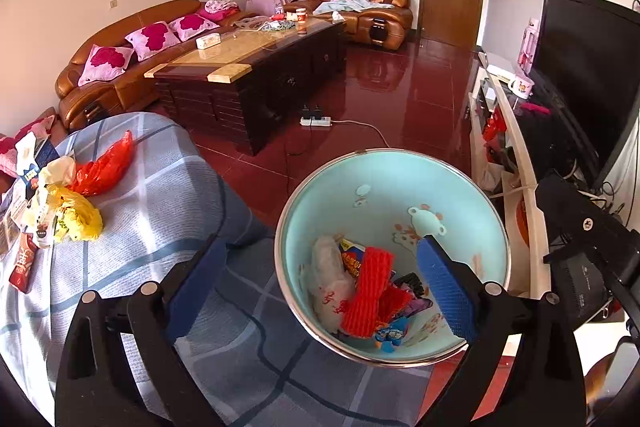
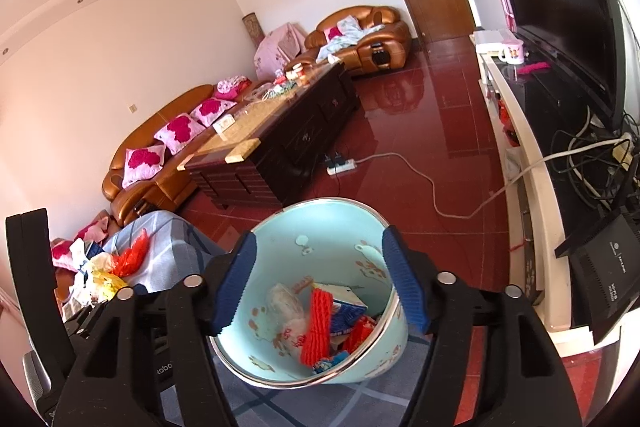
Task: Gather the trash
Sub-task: 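Move both grippers back over the table toward the remaining trash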
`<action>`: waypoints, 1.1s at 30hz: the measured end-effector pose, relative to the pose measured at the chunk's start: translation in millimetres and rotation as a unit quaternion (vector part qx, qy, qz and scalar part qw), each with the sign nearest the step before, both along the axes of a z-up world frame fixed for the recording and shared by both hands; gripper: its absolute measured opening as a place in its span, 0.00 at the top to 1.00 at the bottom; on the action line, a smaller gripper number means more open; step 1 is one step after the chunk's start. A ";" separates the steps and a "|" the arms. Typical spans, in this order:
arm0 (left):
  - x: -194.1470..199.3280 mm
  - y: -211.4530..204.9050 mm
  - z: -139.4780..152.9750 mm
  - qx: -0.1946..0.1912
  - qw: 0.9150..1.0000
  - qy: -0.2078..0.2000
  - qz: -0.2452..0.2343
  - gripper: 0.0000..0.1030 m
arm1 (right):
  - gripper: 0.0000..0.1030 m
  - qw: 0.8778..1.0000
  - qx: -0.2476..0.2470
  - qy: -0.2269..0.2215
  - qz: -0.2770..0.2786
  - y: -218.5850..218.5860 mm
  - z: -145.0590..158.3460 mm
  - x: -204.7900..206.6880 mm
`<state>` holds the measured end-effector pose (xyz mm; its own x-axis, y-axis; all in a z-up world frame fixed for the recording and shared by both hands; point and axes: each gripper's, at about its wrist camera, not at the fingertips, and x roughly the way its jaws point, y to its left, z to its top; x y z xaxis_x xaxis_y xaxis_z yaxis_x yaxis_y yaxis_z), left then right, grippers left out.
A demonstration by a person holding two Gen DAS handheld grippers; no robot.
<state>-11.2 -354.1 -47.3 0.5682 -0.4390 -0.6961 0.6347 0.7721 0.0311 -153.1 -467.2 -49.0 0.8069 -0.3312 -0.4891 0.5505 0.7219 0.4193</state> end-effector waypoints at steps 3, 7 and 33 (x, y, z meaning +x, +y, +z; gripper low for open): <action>1.1 2.1 0.8 0.000 1.000 -0.001 0.000 0.08 | 0.31 1.000 -0.008 0.001 0.002 4.5 2.6 1.9; 4.7 5.6 3.2 -0.019 1.000 0.011 -0.006 0.06 | 0.30 1.000 -0.005 -0.005 -0.008 2.8 6.3 -1.6; 34.7 126.6 3.5 -0.025 0.996 0.024 0.085 0.06 | 0.09 0.995 -0.095 -0.010 0.011 55.4 12.6 21.8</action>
